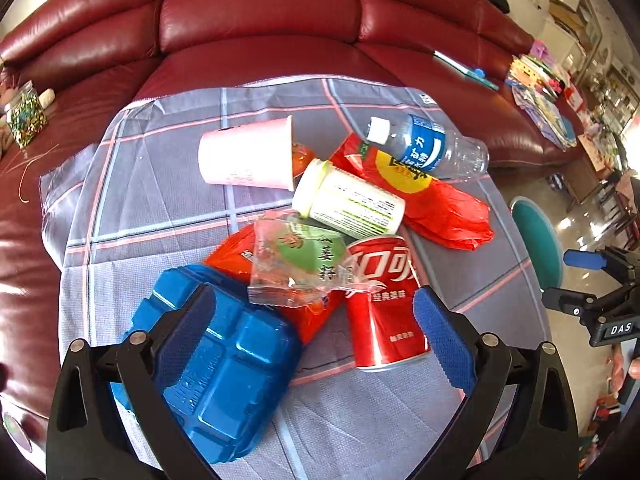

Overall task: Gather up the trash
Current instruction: 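Move the right gripper back to the table toward the red Coca-Cola can, then grasp the red Coca-Cola can with the right gripper, then carry the can to the bucket with the right gripper while the left grasps the seed bag, then open the right gripper to drop the can while the left gripper drops the seed bag into the bucket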

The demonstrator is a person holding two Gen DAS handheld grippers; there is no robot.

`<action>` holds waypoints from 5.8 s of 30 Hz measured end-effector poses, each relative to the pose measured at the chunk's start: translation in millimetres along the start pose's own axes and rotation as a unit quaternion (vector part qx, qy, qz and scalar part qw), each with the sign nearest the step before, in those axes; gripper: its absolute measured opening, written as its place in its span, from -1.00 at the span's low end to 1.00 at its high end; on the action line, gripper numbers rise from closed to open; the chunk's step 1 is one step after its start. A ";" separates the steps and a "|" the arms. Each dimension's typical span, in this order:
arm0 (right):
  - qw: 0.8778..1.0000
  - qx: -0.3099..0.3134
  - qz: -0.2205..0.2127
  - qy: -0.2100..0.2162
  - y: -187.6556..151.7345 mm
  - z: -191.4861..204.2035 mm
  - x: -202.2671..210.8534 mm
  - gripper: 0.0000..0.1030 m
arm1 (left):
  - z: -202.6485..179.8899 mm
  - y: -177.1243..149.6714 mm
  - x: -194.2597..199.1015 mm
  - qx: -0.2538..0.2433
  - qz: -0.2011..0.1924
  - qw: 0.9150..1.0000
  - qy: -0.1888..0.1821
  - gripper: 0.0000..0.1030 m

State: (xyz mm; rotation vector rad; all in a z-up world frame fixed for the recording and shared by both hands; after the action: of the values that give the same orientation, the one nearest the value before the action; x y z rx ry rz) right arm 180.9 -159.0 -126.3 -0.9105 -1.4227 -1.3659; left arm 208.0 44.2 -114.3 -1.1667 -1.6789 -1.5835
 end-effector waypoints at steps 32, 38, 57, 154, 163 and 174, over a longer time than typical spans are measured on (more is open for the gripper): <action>0.990 0.073 0.050 0.108 31.5 143.2 -66.1 0.19 | 46.7 4.1 6.0 0.016 -0.002 1.000 -0.003 0.92; 0.994 0.050 0.041 0.093 18.8 101.2 -54.7 0.19 | 4.4 14.5 -15.9 -0.034 0.013 0.999 0.005 0.92; 0.993 0.009 0.029 0.117 2.2 53.9 -53.4 0.19 | -18.4 3.4 -63.4 -0.089 0.059 0.993 0.056 0.46; 0.955 -0.291 -0.052 -0.002 -81.6 -337.6 -4.6 0.73 | -419.4 -1.9 -150.9 -0.288 0.102 0.942 -0.137 0.07; 0.954 -0.296 -0.053 -0.019 -83.0 -343.0 4.0 0.73 | -431.7 -0.4 -166.1 -0.284 0.099 0.945 -0.133 0.55; 0.956 -0.290 -0.045 -0.020 -78.0 -334.8 4.1 0.73 | -406.4 1.3 -151.4 -0.253 0.090 0.955 -0.124 0.86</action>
State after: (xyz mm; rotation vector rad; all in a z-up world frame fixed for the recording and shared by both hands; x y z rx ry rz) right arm 148.3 -499.2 -163.5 -1.2607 -1.1102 -1.8921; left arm 212.3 -384.5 -179.5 -1.7832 -1.2856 -1.8680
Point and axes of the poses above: each gripper's, at about its wrist camera, not at the fingertips, and x roughly against the way its jaws point, z to its left, y to its top, the point moved 7 cm from there along -x, roughly the way its jaws point, and after that the axes turned 1 degree about -y, right-handed, at the moved point
